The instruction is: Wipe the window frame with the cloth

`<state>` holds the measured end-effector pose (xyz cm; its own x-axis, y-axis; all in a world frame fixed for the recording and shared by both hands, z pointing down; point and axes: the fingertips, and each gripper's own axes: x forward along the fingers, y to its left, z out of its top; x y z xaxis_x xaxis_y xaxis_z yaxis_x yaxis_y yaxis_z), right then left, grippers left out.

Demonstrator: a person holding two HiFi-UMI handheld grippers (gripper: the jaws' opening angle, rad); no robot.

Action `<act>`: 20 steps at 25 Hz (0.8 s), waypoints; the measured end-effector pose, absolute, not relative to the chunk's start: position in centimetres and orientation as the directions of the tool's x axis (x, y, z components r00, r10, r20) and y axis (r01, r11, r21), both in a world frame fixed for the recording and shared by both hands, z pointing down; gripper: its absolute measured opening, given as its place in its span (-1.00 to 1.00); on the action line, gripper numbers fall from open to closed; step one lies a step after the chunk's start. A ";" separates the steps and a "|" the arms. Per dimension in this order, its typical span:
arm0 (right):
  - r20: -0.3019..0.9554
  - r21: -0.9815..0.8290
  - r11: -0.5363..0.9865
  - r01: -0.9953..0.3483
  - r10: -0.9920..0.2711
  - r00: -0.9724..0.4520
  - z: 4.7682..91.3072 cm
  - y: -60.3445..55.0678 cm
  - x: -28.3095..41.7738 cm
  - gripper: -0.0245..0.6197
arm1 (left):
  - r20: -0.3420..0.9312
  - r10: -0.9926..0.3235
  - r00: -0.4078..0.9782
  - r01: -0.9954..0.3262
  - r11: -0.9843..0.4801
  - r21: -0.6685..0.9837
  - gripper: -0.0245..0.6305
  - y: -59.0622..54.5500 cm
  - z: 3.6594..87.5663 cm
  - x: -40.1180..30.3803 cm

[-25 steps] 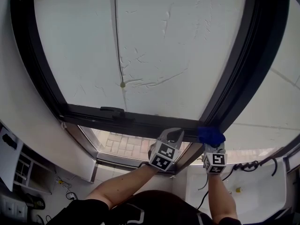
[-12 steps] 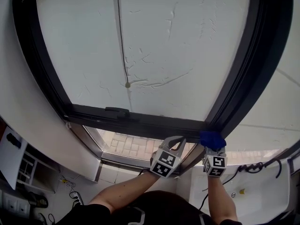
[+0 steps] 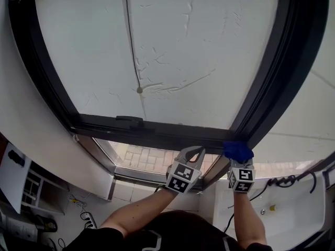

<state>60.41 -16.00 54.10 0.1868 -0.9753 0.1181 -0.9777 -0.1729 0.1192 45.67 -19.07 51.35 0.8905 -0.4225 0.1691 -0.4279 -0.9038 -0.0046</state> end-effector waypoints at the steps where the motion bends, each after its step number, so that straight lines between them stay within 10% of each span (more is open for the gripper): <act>1: 0.135 0.120 -0.177 -0.977 -0.972 0.193 54.3 -16.0 60.5 -0.75 | 0.166 -0.430 0.888 -0.437 -0.900 0.006 -0.95 -19.3 51.2 45.5; 20: 0.169 0.037 -0.255 -0.966 -0.951 0.258 53.3 -9.6 58.3 -0.75 | 0.160 -0.442 0.882 -0.451 -0.892 0.021 -0.95 -17.8 50.3 42.3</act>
<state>58.32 -9.58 53.30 0.2580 -0.9513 0.1686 -0.9661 -0.2553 0.0375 42.30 -17.81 50.34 0.8825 -0.4423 0.1600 -0.4510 -0.8923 0.0213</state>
